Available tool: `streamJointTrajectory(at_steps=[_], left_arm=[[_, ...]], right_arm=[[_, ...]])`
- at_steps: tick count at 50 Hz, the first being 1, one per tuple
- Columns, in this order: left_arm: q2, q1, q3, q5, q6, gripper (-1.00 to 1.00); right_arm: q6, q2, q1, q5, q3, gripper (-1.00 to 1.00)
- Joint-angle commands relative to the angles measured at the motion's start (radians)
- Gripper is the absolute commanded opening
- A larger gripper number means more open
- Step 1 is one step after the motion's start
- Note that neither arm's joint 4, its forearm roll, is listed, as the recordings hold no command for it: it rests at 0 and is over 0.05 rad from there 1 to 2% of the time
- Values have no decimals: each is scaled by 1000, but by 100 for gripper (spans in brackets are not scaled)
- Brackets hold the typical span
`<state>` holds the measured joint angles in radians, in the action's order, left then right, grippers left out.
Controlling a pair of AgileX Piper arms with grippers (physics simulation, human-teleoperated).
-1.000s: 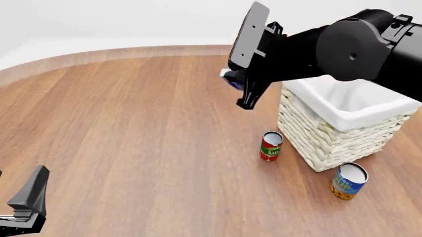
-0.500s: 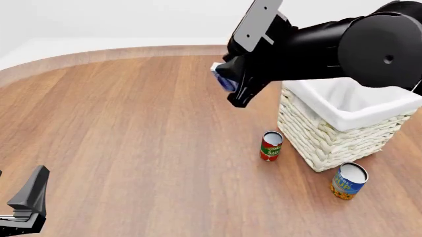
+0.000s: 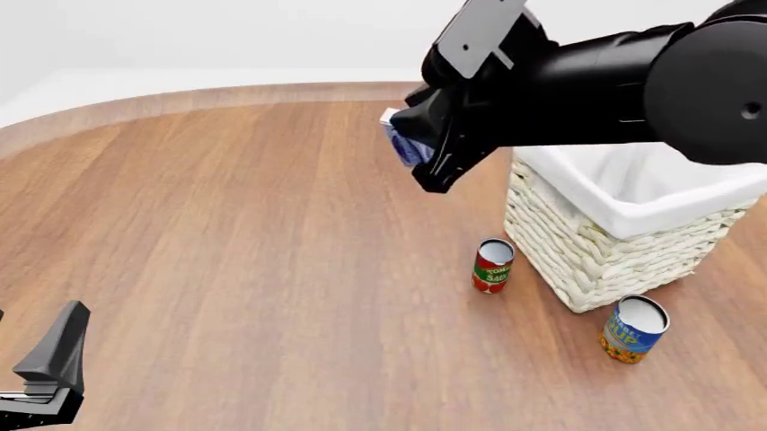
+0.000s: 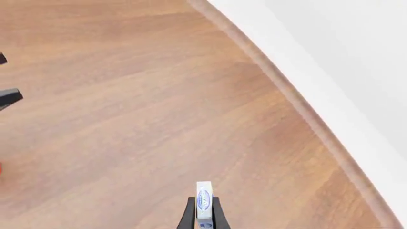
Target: Pick up the alphabet soup and the cream cheese box, and put them in the basket.
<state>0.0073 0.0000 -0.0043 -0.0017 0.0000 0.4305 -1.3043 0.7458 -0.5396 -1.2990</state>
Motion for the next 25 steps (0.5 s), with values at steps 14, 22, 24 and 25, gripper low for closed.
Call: streamJointTrajectory(at_steps=[14, 22, 24, 25], left_arm=[[0, 0, 0, 0, 0, 100], [0, 0, 0, 0, 0, 100], [0, 0, 0, 0, 0, 100], [0, 0, 0, 0, 0, 100]], right_arm=[[-58, 43, -16, -41, -34, -100], [-78, 72, -22, -34, 1, -100], [-93, 77, -22, -47, -7, -100], [-96, 77, -22, -59, -18, -100]])
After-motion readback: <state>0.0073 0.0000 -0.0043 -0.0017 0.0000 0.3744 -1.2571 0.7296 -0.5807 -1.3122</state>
